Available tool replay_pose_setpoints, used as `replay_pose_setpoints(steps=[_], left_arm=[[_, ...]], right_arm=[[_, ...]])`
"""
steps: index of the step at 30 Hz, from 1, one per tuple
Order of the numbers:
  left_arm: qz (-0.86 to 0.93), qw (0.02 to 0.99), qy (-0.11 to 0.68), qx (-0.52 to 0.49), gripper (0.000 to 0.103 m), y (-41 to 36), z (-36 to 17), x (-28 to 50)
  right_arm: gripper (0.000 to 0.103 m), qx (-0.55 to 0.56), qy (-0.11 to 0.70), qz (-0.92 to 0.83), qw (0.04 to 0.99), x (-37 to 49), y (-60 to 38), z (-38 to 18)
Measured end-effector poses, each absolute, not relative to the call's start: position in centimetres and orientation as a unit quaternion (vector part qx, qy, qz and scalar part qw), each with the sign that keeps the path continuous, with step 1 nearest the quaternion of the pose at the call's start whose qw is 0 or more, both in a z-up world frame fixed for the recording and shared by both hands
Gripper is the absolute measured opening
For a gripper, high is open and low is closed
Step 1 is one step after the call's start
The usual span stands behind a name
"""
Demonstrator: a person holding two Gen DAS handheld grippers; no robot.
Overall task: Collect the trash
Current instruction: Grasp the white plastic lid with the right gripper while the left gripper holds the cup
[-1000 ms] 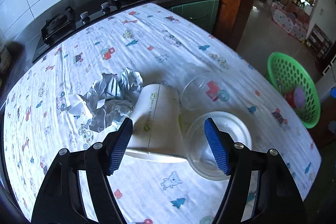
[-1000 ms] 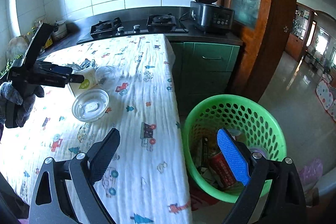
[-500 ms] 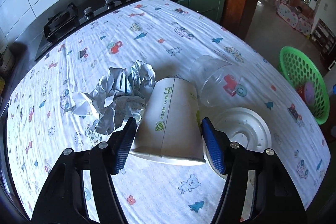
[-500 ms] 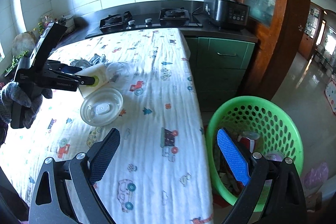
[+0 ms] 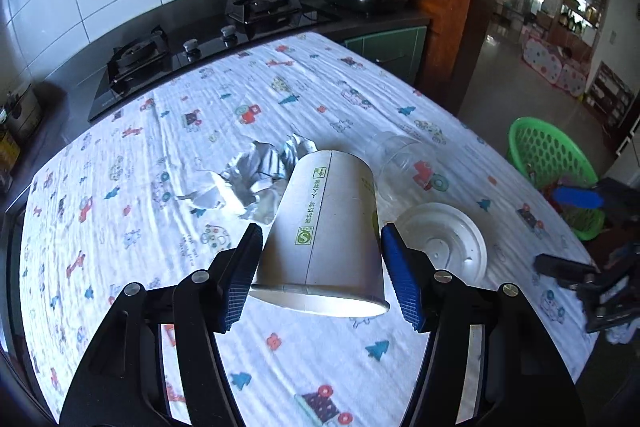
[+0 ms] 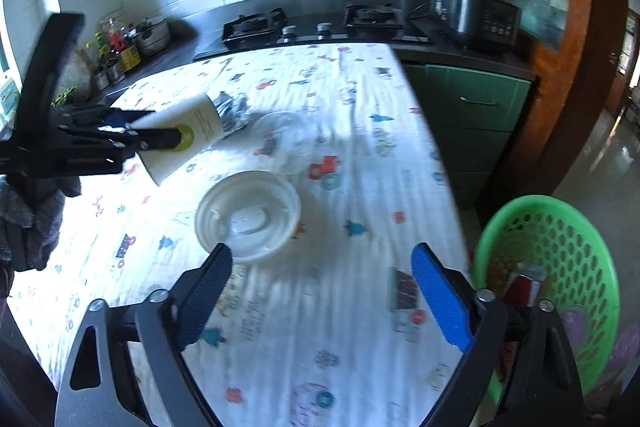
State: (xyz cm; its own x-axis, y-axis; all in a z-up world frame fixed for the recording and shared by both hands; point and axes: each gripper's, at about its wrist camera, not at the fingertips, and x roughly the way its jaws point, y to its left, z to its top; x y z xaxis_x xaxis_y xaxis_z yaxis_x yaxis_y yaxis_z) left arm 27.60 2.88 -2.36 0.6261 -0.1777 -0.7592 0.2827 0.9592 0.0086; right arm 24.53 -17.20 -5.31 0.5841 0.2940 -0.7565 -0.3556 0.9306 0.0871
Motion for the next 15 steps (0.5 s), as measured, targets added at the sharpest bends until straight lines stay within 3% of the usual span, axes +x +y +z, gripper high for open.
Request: replay_pose_setpoints(steps=[9, 15], left_arm=[[-0.121, 0.912, 0.388, 0.054, 0.06, 6.4, -0.1, 24.2], [-0.118, 0.915, 0.384, 0.041, 0.06, 8.4, 0.1, 23.3]], right_arm=[[0.086, -0.028, 0.444, 0.234, 0.865, 26.0, -12.7, -7.4], [0.092, -0.075, 0.458, 0.225, 0.857, 26.5, -10.0, -9.3]])
